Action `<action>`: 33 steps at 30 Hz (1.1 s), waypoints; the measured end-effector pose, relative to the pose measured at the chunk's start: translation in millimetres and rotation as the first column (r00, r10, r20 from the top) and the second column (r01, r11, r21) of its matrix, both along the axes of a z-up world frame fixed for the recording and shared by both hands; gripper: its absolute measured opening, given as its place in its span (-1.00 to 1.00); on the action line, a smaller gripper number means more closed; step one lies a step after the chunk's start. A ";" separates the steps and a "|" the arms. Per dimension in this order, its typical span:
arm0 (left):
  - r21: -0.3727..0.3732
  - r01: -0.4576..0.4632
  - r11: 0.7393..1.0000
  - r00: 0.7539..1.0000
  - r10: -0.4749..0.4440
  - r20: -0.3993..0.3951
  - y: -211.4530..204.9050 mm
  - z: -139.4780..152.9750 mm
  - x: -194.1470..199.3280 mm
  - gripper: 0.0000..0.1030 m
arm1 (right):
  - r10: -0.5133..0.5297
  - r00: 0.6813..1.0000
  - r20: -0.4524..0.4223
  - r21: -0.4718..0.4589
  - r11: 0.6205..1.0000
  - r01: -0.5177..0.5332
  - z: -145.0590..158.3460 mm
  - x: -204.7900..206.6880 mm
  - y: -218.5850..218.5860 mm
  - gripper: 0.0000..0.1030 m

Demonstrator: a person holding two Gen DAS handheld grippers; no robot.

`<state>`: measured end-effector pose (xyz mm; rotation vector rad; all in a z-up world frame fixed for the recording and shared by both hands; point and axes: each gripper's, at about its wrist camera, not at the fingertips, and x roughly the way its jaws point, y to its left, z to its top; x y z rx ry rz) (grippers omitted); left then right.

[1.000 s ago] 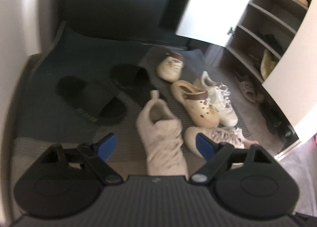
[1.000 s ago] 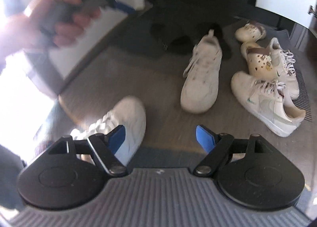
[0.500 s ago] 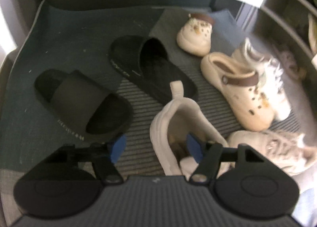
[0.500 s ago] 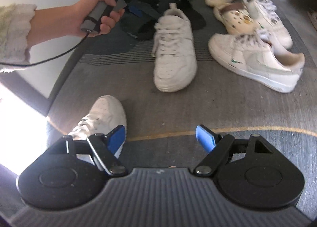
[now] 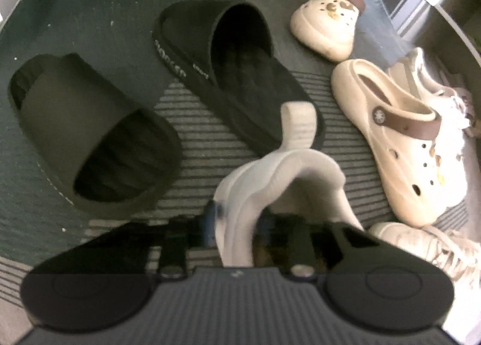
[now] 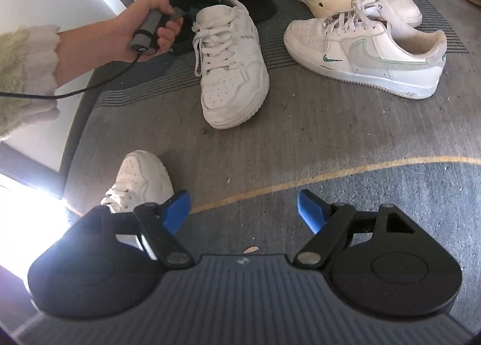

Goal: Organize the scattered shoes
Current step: 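Grasp a second white sneaker by its heel collar with the left gripper, then carry the second sneaker with the left gripper and set it down near the wall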

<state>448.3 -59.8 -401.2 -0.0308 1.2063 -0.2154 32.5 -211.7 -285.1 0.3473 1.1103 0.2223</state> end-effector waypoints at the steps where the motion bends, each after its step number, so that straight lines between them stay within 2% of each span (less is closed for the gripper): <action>1: 0.006 -0.006 1.000 1.000 0.006 0.009 -0.9 1.3 -2.6 -0.57 | -0.004 1.000 -0.002 0.000 1.000 0.004 -0.7 1.0 1.1 0.57; 5: -0.017 -0.015 1.000 0.998 0.016 0.059 2.2 13.7 -17.7 -0.61 | -0.013 1.000 -0.007 -0.006 1.000 0.013 -2.9 4.1 6.2 0.57; 8: -0.047 -0.066 0.997 0.995 0.069 0.076 15.7 28.9 -29.9 -0.64 | -0.007 1.000 -0.008 -0.013 1.000 0.007 -2.4 5.0 12.0 0.57; 9: -0.064 -0.107 0.992 0.990 0.112 0.087 28.6 38.2 -39.6 -0.66 | -0.003 1.000 -0.006 -0.016 1.000 0.003 -2.0 5.1 14.1 0.57; 12: -0.065 -0.159 0.985 0.981 0.165 0.100 50.1 50.9 -54.1 -0.67 | 0.019 1.000 0.007 -0.023 1.000 -0.019 1.2 3.2 20.1 0.57; 13: -0.085 -0.211 0.974 0.971 0.219 0.097 70.3 57.7 -65.1 -0.68 | 0.026 1.000 0.012 -0.023 0.999 -0.026 2.6 2.1 22.3 0.57; 18: -0.085 -0.338 0.937 0.933 0.345 0.105 130.1 70.3 -96.6 -0.70 | 0.053 0.998 0.029 -0.017 0.998 -0.052 7.6 -3.2 31.3 0.57; 20: -0.096 -0.405 0.909 0.906 0.413 0.094 160.5 70.2 -109.9 -0.70 | 0.058 0.998 0.034 -0.013 0.998 -0.057 9.3 -5.1 34.0 0.57; 22: -0.104 -0.506 0.856 0.856 0.514 0.062 204.2 68.2 -134.0 -0.69 | 0.061 0.997 0.040 -0.010 0.998 -0.061 10.8 -7.2 36.9 0.57; 24: -0.106 -0.550 0.828 0.828 0.557 0.055 225.1 68.9 -149.9 -0.68 | 0.063 0.997 0.041 -0.006 0.998 -0.063 11.5 -10.0 40.1 0.57; 29: -0.089 -0.662 0.744 0.746 0.665 0.006 282.2 69.6 -218.7 -0.63 | 0.089 0.995 0.048 -0.005 0.996 -0.089 14.5 -18.5 48.3 0.57; 32: -0.093 -0.731 0.677 0.682 0.730 -0.048 302.8 66.0 -258.8 -0.60 | 0.110 0.992 0.055 -0.008 0.994 -0.110 16.5 -22.1 55.0 0.57; 33: -0.096 -0.741 0.664 0.670 0.740 -0.058 305.9 65.3 -263.8 -0.59 | 0.119 0.991 0.056 -0.009 0.993 -0.119 17.1 -22.8 58.0 0.57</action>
